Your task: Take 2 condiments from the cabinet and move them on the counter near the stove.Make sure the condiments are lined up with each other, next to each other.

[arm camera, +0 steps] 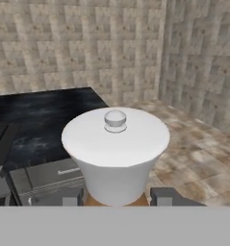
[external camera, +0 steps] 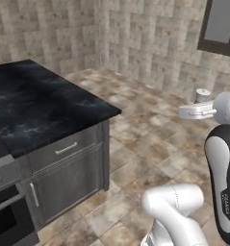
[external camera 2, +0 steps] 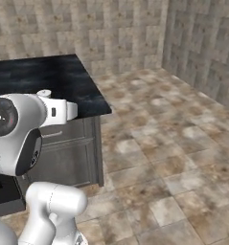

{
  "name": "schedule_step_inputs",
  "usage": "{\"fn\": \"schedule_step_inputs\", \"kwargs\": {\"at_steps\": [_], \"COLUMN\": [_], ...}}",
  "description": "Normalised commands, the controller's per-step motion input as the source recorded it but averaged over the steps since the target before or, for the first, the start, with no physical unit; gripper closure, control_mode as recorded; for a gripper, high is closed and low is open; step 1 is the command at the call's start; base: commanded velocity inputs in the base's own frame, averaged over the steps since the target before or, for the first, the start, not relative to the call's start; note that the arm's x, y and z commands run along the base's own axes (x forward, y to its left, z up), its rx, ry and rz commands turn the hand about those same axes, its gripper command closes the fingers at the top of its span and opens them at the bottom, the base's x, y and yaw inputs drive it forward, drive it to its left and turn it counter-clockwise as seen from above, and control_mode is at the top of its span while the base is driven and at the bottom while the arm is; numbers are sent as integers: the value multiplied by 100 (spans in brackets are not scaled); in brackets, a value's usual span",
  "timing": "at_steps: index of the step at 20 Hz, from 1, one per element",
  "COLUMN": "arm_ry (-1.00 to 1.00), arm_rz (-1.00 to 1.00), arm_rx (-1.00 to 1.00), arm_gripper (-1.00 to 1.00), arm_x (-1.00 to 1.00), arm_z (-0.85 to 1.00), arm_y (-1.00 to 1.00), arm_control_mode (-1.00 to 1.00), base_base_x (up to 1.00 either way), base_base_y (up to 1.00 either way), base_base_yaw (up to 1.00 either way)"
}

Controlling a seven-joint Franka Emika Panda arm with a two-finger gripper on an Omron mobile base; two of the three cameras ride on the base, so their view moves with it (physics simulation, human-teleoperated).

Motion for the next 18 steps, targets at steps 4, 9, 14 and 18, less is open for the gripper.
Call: {"fn": "schedule_step_inputs", "kwargs": {"at_steps": [4, 9, 14, 18], "arm_ry": [0, 0, 0, 0], "arm_rz": [0, 0, 0, 0], "arm_rx": [0, 0, 0, 0], "arm_gripper": [100, 100, 100, 100], "arm_x": [0, 0, 0, 0], "arm_z": [0, 0, 0, 0], "arm_y": [0, 0, 0, 0], "arm_control_mode": [100, 100, 100, 100], "base_base_x": [0, -6, -4, 0], "base_base_y": [24, 41, 66, 72], "base_base_yaw": [17, 15, 16, 22]}}
